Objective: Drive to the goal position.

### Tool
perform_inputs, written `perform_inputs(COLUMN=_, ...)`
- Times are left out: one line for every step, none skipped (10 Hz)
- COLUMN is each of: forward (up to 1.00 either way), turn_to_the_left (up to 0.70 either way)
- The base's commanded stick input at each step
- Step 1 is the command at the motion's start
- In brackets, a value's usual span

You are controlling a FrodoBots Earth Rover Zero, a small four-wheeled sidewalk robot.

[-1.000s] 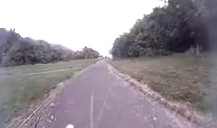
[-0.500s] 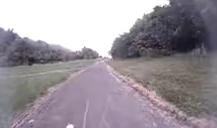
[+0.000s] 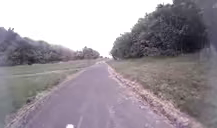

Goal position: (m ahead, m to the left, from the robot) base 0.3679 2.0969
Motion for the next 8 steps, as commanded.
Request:
perform_inputs(forward=0.85, turn_to_the_left=0.0)
perform_inputs(forward=0.85, turn_to_the_left=0.03)
perform_inputs(forward=0.85, turn_to_the_left=0.12)
perform_inputs(forward=0.85, turn_to_the_left=0.29)
perform_inputs(forward=0.85, turn_to_the_left=0.34)
perform_inputs(forward=0.85, turn_to_the_left=0.32)
perform_inputs(forward=0.85, turn_to_the_left=0.09)
perform_inputs(forward=0.85, turn_to_the_left=0.0)
